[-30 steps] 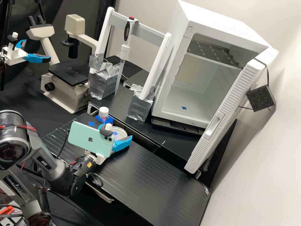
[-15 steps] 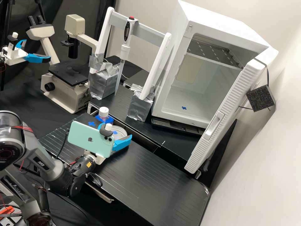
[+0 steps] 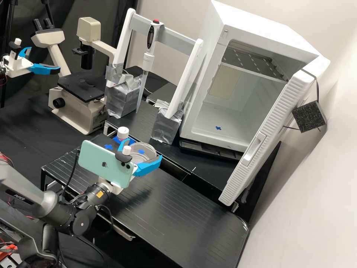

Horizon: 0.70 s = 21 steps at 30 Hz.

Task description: Open the lid

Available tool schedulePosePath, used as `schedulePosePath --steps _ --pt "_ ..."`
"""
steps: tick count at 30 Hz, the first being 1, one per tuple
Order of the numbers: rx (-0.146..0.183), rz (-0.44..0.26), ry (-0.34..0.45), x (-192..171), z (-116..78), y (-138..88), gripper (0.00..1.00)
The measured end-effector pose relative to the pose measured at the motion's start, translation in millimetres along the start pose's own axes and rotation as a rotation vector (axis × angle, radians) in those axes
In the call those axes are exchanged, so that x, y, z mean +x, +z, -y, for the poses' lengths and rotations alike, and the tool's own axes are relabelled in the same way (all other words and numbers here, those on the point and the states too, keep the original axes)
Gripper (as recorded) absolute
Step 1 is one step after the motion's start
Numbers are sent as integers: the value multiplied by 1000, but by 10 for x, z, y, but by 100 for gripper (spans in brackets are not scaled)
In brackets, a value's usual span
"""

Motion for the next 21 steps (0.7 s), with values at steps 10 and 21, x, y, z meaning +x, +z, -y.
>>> schedulePosePath --steps 10,21 --pt "104 184 113 -12 -130 337 0" --pt "130 293 157 24 -286 626 0"
